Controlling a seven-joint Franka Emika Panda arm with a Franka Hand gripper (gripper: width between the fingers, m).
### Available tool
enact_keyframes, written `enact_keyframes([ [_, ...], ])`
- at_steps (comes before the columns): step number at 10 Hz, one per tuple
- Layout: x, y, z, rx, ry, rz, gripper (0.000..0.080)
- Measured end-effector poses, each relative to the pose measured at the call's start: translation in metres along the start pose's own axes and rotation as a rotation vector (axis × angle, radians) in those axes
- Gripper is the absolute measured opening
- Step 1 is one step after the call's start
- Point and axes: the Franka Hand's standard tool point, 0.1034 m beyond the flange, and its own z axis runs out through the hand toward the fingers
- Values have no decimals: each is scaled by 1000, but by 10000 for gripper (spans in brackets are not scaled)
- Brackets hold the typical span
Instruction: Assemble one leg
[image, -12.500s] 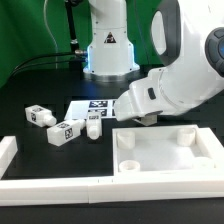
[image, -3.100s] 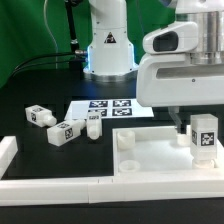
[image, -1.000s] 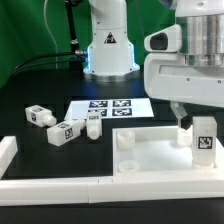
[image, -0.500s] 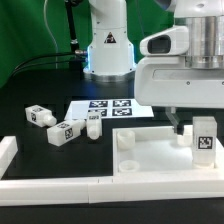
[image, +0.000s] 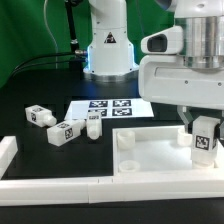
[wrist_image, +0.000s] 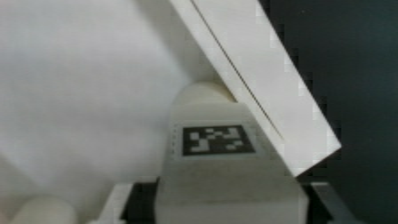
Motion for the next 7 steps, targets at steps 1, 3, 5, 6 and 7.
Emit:
enact_keyframes([
  [1, 0, 0, 0, 1, -2, 127, 284],
  [3, 2, 3, 1, 15, -28, 441, 284],
  [5, 2, 3, 2, 48, -97, 804, 284],
  [6, 3, 4, 2, 60, -125, 922, 284],
  [7, 2, 3, 2, 57, -126, 971, 284],
])
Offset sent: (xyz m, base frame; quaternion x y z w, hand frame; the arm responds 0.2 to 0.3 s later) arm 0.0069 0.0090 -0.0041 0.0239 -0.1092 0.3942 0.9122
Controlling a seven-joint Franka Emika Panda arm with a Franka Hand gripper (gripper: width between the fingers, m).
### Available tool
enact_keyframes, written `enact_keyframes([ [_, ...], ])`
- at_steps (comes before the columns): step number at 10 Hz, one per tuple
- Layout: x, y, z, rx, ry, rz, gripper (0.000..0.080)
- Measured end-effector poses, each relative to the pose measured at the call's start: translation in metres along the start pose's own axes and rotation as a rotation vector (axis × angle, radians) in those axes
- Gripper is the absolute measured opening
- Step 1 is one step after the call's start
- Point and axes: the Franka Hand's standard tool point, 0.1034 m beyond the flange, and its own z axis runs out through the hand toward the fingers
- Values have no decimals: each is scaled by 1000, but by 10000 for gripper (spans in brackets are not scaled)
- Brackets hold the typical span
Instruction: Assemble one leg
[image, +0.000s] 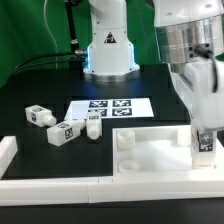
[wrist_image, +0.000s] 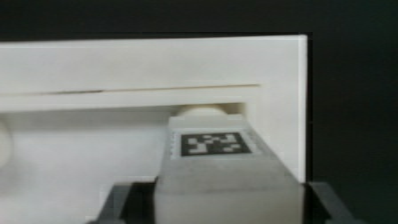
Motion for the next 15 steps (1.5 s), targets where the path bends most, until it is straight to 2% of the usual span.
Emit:
enact_keyframes([
  [1, 0, 0, 0, -1, 1, -17, 291],
  [2, 0, 0, 1, -1, 1, -73, 468],
  [3, 0, 3, 2, -14, 11, -223, 468],
  [4, 1, 0, 0, -12, 11, -489, 612],
  [5, 0, -1, -1, -22, 3, -662, 612],
  [6, 1, -1, -1, -22, 5, -717, 638],
  [9, 2, -2, -1, -23, 3, -901, 648],
  [10, 2, -2, 0, -29, 10, -1091, 648],
  [11, 1, 0, 3, -31, 3, -1152, 648],
  [12, 1, 0, 3, -32, 7, -1089, 639],
  [13, 2, 0, 3, -32, 7, -1091, 407],
  [14, 2, 0, 3, -32, 6, -1084, 407],
  [15, 2, 0, 4, -31, 7, -996, 285],
])
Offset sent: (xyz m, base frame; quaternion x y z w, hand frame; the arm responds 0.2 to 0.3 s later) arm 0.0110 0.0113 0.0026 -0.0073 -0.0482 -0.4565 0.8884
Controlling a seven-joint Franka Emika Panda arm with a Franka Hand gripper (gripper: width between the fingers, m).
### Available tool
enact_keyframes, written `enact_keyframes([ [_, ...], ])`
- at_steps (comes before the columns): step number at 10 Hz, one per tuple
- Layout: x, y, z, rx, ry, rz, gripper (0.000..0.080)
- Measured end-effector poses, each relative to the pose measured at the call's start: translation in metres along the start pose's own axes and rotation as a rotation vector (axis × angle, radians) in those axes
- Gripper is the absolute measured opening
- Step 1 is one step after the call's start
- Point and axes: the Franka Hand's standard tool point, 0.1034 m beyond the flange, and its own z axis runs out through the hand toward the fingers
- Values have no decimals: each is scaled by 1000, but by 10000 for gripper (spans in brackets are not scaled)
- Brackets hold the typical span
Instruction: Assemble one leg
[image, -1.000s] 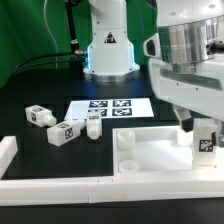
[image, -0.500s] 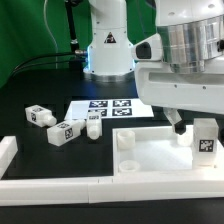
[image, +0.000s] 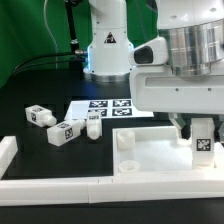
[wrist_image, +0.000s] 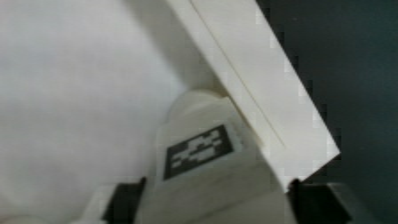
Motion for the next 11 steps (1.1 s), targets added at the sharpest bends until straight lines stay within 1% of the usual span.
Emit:
enact_keyframes([
  [1, 0, 0, 0, -1, -1, 64, 285],
  [4, 2, 0, -4, -16, -17, 447, 285],
  [5, 1, -1, -4, -18, -16, 632, 285],
  [6, -4, -5, -1, -24, -13, 893, 285],
  [7, -4, -9, 0, -20, 0, 1087, 285],
  [8, -2, -8, 0, -8, 9, 1137, 285],
  [9, -2, -8, 0, -3, 6, 1164, 285],
  [10, -2, -8, 0, -3, 7, 1161, 285],
  [11, -2, -7, 0, -6, 9, 1044, 462],
])
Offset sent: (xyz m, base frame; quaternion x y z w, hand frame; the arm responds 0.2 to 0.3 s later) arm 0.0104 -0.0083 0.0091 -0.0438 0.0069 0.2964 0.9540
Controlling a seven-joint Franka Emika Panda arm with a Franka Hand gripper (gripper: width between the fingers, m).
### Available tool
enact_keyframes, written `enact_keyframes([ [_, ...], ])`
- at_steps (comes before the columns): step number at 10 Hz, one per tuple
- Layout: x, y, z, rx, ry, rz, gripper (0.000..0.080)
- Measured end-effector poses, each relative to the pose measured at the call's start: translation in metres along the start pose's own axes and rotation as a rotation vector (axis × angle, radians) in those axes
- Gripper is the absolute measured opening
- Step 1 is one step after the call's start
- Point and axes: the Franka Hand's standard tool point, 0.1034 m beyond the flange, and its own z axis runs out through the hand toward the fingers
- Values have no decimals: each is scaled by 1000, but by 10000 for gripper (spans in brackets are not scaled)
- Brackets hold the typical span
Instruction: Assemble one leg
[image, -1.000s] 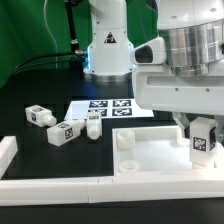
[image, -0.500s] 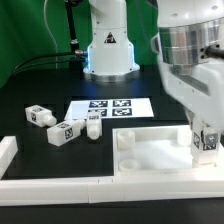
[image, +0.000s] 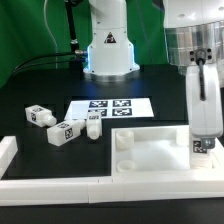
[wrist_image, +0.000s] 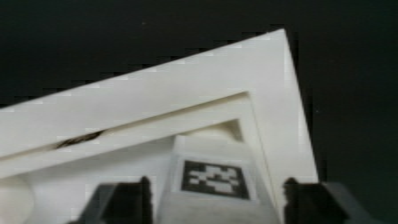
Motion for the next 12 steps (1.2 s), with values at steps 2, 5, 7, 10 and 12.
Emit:
enact_keyframes([
  [2, 3, -4, -1, 17, 3, -356, 583],
  [5, 2, -3, 0, 11, 0, -733, 646],
  [7, 5, -3, 0, -5, 17, -942, 649],
  [10, 6, -3, 1, -23, 35, -989, 494],
  [12, 6, -3, 2, -23, 35, -928, 320],
])
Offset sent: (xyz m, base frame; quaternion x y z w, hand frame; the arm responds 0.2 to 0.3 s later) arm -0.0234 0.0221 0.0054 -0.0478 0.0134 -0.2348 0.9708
